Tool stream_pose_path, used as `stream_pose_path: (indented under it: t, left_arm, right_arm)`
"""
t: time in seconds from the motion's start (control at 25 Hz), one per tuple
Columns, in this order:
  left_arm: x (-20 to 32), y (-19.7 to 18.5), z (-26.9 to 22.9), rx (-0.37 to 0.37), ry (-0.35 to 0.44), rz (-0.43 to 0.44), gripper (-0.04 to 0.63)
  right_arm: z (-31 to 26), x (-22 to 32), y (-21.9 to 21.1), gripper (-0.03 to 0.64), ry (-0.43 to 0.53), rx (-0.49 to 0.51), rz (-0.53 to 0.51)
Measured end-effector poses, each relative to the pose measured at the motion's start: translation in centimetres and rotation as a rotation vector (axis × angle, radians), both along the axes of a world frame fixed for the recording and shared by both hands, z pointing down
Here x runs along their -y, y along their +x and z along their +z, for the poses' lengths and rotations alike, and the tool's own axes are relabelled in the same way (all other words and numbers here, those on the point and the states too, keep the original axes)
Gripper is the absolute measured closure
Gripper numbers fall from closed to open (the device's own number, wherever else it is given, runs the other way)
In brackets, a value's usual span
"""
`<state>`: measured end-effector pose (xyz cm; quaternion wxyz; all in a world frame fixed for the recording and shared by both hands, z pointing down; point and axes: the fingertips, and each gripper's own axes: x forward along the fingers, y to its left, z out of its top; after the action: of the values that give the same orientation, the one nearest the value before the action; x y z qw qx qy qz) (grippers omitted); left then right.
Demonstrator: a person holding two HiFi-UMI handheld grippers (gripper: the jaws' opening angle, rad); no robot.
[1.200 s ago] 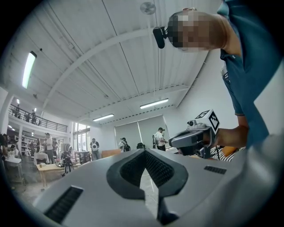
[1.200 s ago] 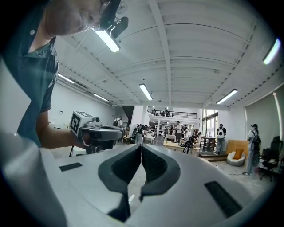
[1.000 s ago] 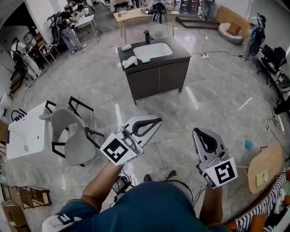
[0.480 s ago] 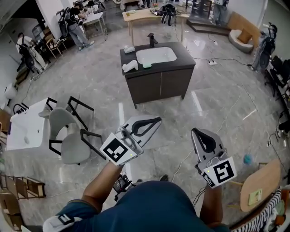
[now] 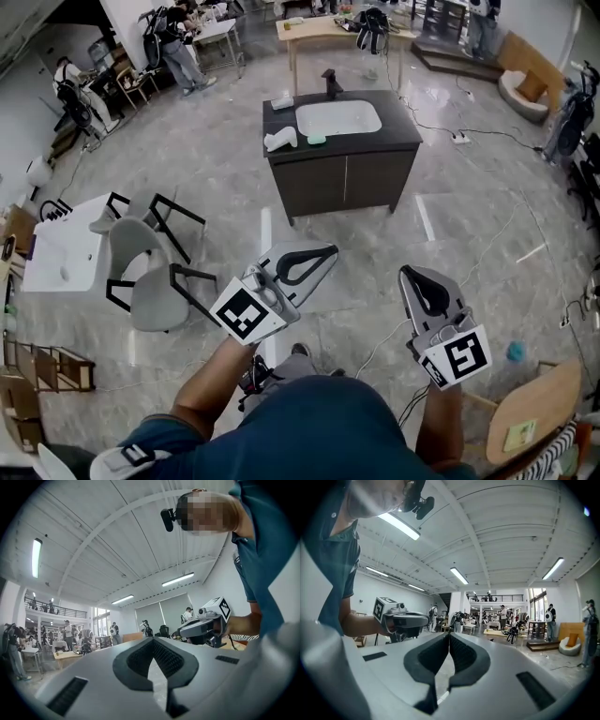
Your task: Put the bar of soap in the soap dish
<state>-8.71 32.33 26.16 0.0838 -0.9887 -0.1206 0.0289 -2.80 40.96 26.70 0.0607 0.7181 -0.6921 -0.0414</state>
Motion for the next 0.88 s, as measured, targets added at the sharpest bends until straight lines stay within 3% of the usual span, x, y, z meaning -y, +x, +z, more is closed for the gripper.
stream_pose_path:
  t: [0.88]
  left_arm:
    - [13.3, 4.7, 0.8, -0.021, -0.037, 0.054, 0.594]
  right_arm:
    - [0.6, 12.9, 4.2, 0.601, -0.045, -0.02, 0.05]
